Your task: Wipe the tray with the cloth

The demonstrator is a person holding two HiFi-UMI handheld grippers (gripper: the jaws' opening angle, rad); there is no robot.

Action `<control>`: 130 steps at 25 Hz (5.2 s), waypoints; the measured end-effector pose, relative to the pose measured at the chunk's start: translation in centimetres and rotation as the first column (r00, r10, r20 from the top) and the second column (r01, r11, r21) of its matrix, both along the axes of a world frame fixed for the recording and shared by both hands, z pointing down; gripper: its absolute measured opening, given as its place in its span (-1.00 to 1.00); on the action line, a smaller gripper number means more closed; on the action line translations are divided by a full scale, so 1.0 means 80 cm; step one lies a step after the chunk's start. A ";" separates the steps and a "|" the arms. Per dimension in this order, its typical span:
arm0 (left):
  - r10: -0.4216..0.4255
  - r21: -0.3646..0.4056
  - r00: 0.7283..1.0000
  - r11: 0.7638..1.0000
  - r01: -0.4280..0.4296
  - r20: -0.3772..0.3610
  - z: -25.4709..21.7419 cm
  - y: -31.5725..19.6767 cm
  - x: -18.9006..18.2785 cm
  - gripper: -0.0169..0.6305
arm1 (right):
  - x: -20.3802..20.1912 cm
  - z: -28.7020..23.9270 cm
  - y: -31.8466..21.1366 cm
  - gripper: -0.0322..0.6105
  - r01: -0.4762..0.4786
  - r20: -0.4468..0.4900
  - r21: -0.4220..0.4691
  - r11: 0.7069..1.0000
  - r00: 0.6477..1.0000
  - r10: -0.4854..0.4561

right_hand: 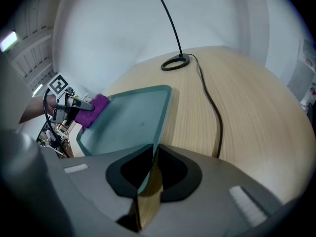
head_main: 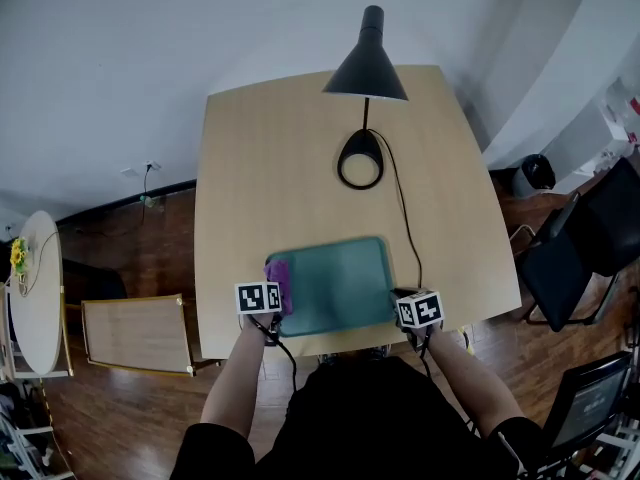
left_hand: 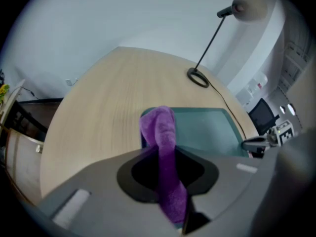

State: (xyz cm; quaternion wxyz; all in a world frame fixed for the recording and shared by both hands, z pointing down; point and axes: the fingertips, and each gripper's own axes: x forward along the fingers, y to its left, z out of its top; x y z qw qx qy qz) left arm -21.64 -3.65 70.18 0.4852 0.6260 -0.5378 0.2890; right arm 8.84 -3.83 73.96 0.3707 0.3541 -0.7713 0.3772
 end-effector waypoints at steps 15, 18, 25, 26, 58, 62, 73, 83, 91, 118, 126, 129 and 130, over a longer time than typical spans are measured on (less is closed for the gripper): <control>0.513 -0.011 0.857 0.858 -0.514 -0.048 0.006 -0.044 0.287 -0.64 | -0.009 0.003 0.006 -0.79 -0.024 0.015 -0.006 1.000 1.000 0.024; 0.572 0.003 0.819 0.820 -0.572 -0.049 0.003 -0.048 0.325 -0.64 | -0.009 0.002 0.005 -0.79 -0.023 0.025 -0.008 1.000 0.999 0.023; 0.537 0.015 0.840 0.843 -0.538 -0.076 0.005 -0.043 0.335 -0.64 | -0.006 0.004 0.007 -0.79 -0.015 0.022 -0.013 1.000 1.000 0.015; 0.519 0.022 0.851 0.855 -0.519 -0.085 0.002 -0.044 0.328 -0.64 | -0.006 0.003 0.007 -0.79 -0.011 0.022 -0.011 1.000 1.000 0.011; 0.124 -0.005 0.992 0.992 -0.124 -0.031 0.004 0.008 0.082 -0.64 | -0.006 0.003 -0.003 -0.79 -0.016 -0.002 -0.009 1.000 1.000 0.016; 0.254 -0.001 0.966 0.967 -0.254 -0.044 0.003 -0.014 0.159 -0.64 | -0.007 0.001 -0.001 -0.79 -0.021 0.004 -0.005 1.000 1.000 0.021; 0.585 0.085 0.799 0.811 -0.579 -0.139 -0.009 -0.006 0.350 -0.64 | -0.008 -0.002 0.003 -0.79 -0.028 0.024 0.000 1.000 0.999 0.028; 0.415 0.118 0.895 0.909 -0.400 -0.163 -0.024 -0.015 0.253 -0.64 | 0.000 0.004 0.001 -0.79 -0.017 0.010 -0.002 1.000 1.000 0.017; 0.082 0.093 0.993 0.993 -0.074 -0.090 -0.020 0.038 0.030 -0.64 | 0.003 0.006 -0.002 -0.79 -0.014 -0.004 -0.012 1.000 1.000 0.014; 0.588 0.075 0.774 0.805 -0.589 -0.234 -0.007 0.036 0.347 -0.64 | -0.011 -0.008 -0.003 -0.81 -0.095 0.078 0.005 0.995 0.992 0.095; 0.534 0.105 0.793 0.843 -0.528 -0.292 -0.015 0.037 0.335 -0.64 | -0.003 0.001 0.005 -0.82 -0.096 0.082 -0.027 0.995 0.992 0.098; 0.446 0.121 0.840 0.895 -0.430 -0.309 -0.028 0.038 0.281 -0.64 | 0.001 0.005 0.003 -0.81 -0.071 0.070 -0.025 0.997 0.995 0.073; 0.405 0.117 0.859 0.914 -0.388 -0.312 -0.029 0.040 0.256 -0.64 | 0.002 0.005 0.002 -0.81 -0.066 0.067 -0.027 0.997 0.995 0.068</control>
